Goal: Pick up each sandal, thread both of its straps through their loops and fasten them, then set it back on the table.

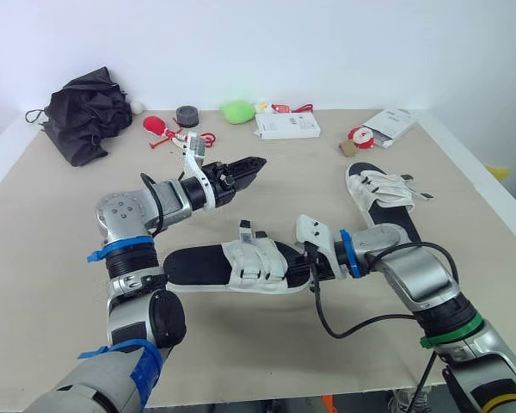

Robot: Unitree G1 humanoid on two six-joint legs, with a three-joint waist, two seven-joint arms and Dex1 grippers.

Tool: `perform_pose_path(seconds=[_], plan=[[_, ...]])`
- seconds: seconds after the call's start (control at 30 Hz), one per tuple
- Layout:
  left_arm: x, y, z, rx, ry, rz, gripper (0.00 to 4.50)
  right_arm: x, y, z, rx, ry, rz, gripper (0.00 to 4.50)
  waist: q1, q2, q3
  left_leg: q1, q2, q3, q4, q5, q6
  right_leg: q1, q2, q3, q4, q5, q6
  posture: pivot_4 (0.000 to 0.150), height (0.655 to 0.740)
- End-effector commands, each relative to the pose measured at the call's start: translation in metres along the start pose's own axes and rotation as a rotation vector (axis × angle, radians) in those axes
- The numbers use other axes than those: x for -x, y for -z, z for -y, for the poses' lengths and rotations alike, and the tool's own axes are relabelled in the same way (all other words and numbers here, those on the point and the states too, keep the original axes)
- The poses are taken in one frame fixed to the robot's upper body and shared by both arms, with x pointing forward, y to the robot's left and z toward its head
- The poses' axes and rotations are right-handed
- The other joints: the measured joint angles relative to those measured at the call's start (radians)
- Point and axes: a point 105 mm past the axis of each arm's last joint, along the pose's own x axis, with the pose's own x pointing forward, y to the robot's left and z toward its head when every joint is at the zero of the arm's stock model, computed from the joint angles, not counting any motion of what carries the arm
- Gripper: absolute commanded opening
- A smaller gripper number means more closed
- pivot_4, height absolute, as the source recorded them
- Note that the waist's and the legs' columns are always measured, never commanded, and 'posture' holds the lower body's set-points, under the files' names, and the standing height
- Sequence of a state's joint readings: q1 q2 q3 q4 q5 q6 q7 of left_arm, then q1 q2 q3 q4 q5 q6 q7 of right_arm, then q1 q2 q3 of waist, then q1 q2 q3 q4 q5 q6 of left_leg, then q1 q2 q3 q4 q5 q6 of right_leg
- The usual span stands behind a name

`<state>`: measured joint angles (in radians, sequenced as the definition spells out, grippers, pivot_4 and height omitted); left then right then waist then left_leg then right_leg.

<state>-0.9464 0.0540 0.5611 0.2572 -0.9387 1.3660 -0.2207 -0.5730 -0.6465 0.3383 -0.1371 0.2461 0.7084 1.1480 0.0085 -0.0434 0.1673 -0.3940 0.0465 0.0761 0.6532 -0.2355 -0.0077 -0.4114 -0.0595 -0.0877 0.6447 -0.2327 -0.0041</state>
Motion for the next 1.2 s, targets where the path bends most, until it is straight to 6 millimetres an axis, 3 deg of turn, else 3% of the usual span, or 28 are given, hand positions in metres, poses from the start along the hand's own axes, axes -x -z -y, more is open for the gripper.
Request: perform_pose_path(seconds=[0.03,0.17,0.37,0.47,0.57,0.87,0.97,1.2], plan=[[0.049,0.005,0.033,-0.507,0.196,-0.081,2.73,0.037,-0.022,-0.003,-0.063,0.078,0.189,0.00,-0.013,0.001,0.003,0.000,0.000,0.001,-0.001,0.000,-0.001,-0.002,0.000,0.001,0.000,0.000,0.000,0.150,0.7400],[0.088,0.030,0.016,-0.784,0.274,-0.241,2.73,0.061,-0.026,-0.021,-0.074,0.100,0.261,0.00,-0.013,0.005,0.006,-0.007,0.001,0.004,-0.011,0.006,-0.015,-0.015,0.003,0.003,0.003,0.002,-0.019,0.150,0.7400],[0.114,0.035,-0.001,-0.950,0.282,-0.323,2.73,0.078,-0.030,-0.038,-0.062,0.107,0.291,0.00,0.005,0.006,0.008,-0.011,0.002,0.000,-0.013,0.001,-0.007,-0.016,0.004,-0.004,0.002,-0.007,-0.013,0.150,0.7400],[0.139,0.048,-0.013,-1.044,0.274,-0.471,2.73,0.089,-0.036,-0.066,-0.023,0.074,0.328,0.00,0.004,0.006,0.008,-0.011,0.000,-0.001,-0.012,-0.001,-0.003,-0.016,0.004,-0.003,0.002,-0.009,-0.010,0.150,0.7400],[0.150,0.058,-0.024,-1.069,0.277,-0.556,2.73,0.089,-0.036,-0.083,0.005,0.061,0.333,0.00,0.003,0.007,0.009,-0.011,0.000,0.000,-0.012,-0.003,-0.001,-0.016,0.004,-0.001,0.001,-0.010,-0.008,0.150,0.7400],[0.146,0.082,-0.031,-1.085,0.348,-0.605,2.73,0.087,-0.045,-0.102,0.034,0.068,0.398,0.00,0.004,0.008,0.010,-0.013,0.001,0.000,-0.001,-0.005,0.002,-0.013,0.004,-0.002,0.002,-0.009,-0.004,0.150,0.7400],[0.135,0.103,-0.031,-1.042,0.391,-0.621,2.73,0.078,-0.041,-0.103,0.022,0.082,0.376,0.00,0.004,0.008,0.010,-0.013,0.001,0.000,0.001,-0.005,0.003,-0.012,0.004,0.000,0.002,-0.007,-0.002,0.150,0.7400],[0.104,0.120,-0.037,-0.990,0.419,-0.599,2.73,0.071,-0.042,-0.106,0.025,0.075,0.364,0.00,0.004,0.008,0.010,-0.013,0.001,0.000,0.002,-0.005,0.003,-0.013,0.005,0.000,0.003,-0.007,-0.002,0.150,0.7400]])
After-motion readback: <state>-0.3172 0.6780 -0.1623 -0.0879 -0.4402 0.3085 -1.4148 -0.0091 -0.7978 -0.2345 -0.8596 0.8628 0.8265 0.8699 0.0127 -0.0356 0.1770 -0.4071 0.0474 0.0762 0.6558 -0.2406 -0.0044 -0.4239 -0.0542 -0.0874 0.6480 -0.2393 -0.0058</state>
